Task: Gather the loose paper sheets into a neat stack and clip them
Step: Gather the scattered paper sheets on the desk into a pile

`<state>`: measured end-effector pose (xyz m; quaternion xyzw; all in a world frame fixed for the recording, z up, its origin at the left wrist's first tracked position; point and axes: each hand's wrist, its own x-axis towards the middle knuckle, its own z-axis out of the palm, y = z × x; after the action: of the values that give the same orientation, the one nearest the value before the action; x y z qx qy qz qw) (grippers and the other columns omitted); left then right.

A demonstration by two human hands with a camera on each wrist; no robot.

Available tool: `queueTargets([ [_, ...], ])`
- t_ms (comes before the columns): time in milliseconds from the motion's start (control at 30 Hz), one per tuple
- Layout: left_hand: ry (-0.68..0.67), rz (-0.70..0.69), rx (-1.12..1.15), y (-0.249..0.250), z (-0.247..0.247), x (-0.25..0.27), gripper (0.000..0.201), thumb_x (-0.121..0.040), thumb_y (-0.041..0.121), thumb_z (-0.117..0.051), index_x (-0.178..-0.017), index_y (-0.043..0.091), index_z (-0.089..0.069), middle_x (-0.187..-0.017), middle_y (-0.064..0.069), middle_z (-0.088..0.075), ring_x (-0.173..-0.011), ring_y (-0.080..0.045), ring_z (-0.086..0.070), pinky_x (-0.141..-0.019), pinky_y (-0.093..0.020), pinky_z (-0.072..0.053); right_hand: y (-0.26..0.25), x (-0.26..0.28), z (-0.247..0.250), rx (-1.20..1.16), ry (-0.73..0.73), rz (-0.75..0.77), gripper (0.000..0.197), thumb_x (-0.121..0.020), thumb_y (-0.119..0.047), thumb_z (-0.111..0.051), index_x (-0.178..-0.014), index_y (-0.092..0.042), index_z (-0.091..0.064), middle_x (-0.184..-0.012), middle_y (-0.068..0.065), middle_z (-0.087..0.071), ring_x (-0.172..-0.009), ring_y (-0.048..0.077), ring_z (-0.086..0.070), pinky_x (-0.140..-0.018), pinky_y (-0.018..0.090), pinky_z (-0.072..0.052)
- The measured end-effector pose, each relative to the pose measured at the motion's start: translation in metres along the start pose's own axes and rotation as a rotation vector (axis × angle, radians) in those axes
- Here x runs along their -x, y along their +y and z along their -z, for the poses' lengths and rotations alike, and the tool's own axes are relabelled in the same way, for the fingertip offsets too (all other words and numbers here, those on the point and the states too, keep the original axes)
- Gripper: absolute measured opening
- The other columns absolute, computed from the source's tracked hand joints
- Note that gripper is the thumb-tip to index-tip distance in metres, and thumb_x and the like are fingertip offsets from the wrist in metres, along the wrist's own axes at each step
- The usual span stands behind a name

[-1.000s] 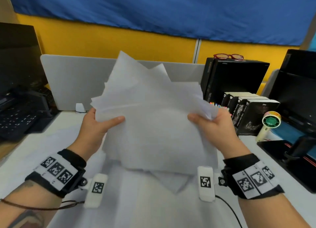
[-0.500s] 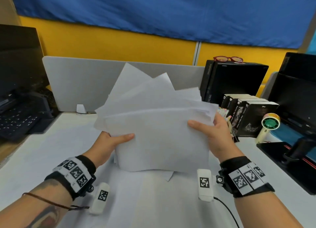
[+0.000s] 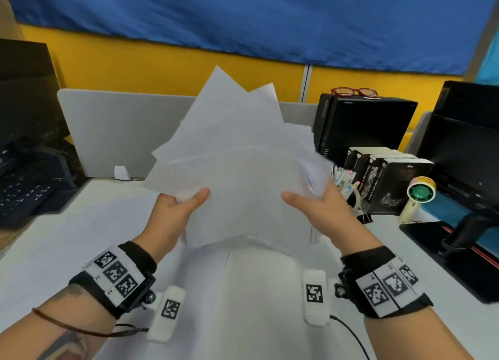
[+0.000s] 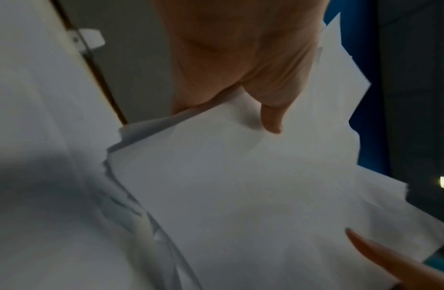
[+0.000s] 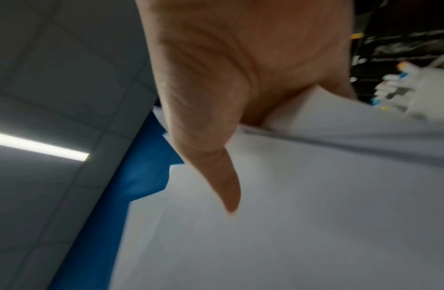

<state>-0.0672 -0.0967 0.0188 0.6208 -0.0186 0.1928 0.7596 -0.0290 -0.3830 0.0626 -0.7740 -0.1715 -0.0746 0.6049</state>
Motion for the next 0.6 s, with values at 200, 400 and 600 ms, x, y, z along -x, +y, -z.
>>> queueTargets([
  [200,-0.114,0.015,-0.092,-0.004,0.026,0.0,0.067,-0.056,0.033,-0.1,-0.115,0.011,-0.077,-0.118,-0.011,-0.078,-0.112,-0.027,-0.074,-0.099,-0.04,-0.059,0.046,0.008,0.02,-0.156,-0.07,-0.159,0.053,-0.079,-0.015,-0.084,-0.127,-0.021,-0.063,-0.118,-0.001,-0.073,-0.111,0.02,-0.069,-0.091,0.032,-0.057],
  [400,-0.202,0.001,-0.13,0.009,0.027,-0.013,0.066,-0.061,0.025,-0.092,-0.123,0.01,-0.073,-0.123,-0.01,-0.076,-0.117,-0.027,-0.072,-0.104,-0.045,-0.053,0.082,0.014,0.007,-0.028,-0.223,-0.333,0.062,-0.063,-0.029,-0.095,-0.118,-0.019,-0.068,-0.114,0.0,-0.076,-0.102,0.013,-0.073,-0.093,0.033,-0.056],
  [600,0.052,-0.069,-0.015,0.012,0.013,-0.011,0.03,-0.084,0.006,-0.079,-0.111,0.018,-0.074,-0.113,-0.002,-0.08,-0.108,-0.022,-0.075,-0.096,-0.04,-0.058,0.034,0.0,-0.001,-0.116,0.103,-0.043,0.026,-0.081,-0.007,-0.08,-0.102,-0.02,-0.073,-0.093,-0.006,-0.079,-0.087,0.015,-0.076,-0.073,0.029,-0.062],
])
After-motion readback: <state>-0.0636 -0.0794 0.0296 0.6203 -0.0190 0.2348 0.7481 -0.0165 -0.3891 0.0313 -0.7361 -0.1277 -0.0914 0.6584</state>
